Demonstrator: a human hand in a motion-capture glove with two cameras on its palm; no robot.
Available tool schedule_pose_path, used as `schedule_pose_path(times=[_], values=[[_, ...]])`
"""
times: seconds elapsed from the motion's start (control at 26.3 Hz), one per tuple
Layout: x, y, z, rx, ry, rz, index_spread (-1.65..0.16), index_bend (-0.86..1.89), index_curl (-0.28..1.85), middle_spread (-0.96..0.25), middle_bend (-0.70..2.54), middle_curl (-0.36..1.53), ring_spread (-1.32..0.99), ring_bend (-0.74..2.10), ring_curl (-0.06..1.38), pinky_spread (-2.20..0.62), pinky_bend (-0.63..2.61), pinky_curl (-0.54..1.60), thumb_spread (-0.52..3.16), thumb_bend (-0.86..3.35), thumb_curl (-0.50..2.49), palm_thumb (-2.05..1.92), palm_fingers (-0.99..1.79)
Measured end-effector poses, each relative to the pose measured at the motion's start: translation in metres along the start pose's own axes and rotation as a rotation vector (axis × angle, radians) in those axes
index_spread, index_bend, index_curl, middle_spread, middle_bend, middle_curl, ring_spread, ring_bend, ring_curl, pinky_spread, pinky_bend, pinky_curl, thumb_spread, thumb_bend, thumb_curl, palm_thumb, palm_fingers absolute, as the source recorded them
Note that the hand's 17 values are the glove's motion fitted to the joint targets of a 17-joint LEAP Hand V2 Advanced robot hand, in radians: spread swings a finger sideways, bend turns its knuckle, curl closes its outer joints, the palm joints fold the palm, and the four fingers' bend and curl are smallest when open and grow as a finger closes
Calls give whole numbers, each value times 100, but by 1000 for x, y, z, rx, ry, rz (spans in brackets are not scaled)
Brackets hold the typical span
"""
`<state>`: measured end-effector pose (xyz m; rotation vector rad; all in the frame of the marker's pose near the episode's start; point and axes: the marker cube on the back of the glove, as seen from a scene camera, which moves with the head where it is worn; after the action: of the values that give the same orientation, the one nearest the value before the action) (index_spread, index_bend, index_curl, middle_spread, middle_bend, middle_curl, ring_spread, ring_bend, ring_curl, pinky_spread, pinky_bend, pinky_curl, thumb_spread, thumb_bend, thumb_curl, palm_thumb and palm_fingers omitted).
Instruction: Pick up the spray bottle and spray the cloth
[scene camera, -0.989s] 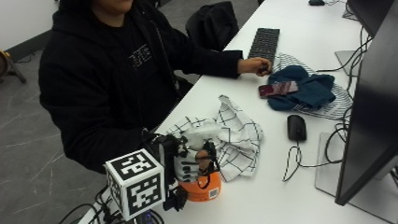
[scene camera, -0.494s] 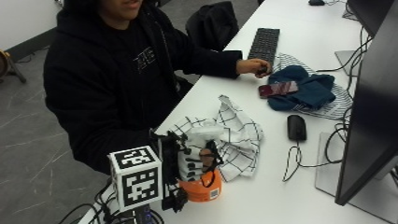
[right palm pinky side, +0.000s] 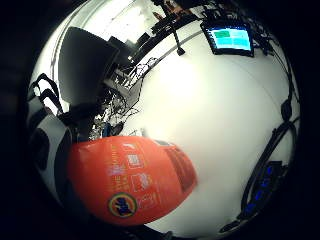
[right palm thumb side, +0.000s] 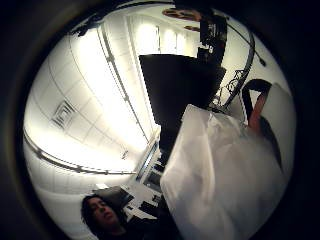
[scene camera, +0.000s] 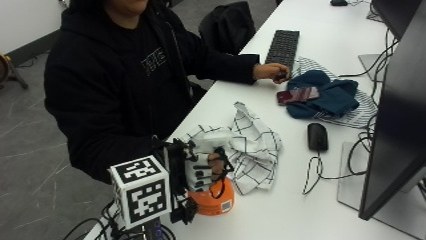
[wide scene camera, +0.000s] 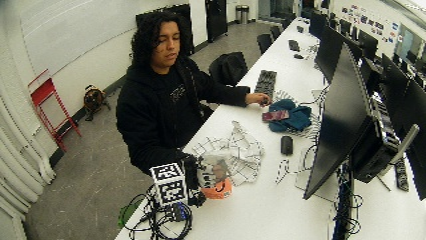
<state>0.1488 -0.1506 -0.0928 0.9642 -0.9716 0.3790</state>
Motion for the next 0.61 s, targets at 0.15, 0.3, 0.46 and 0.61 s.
schedule_pose_path(times=[0.15, 0.3, 0.46, 0.61], values=[[-22, 7, -13, -89, 46, -16, -28, 32, 50, -21, 59, 53, -25, 64, 46, -32, 41, 39, 38, -3, 67, 92, 141], [-57, 17, -44, -281, 175, -55, -28, 34, 51, -21, 59, 53, -25, 64, 46, -32, 41, 39, 36, -3, 68, 93, 140], [-91, 21, -48, -460, 318, -159, -27, 36, 53, -20, 60, 53, -25, 63, 46, -32, 41, 39, 34, -3, 70, 92, 140], [-120, 28, -39, -677, 493, -246, -27, 39, 54, -20, 60, 53, -25, 63, 46, -31, 41, 39, 31, -3, 71, 92, 140]])
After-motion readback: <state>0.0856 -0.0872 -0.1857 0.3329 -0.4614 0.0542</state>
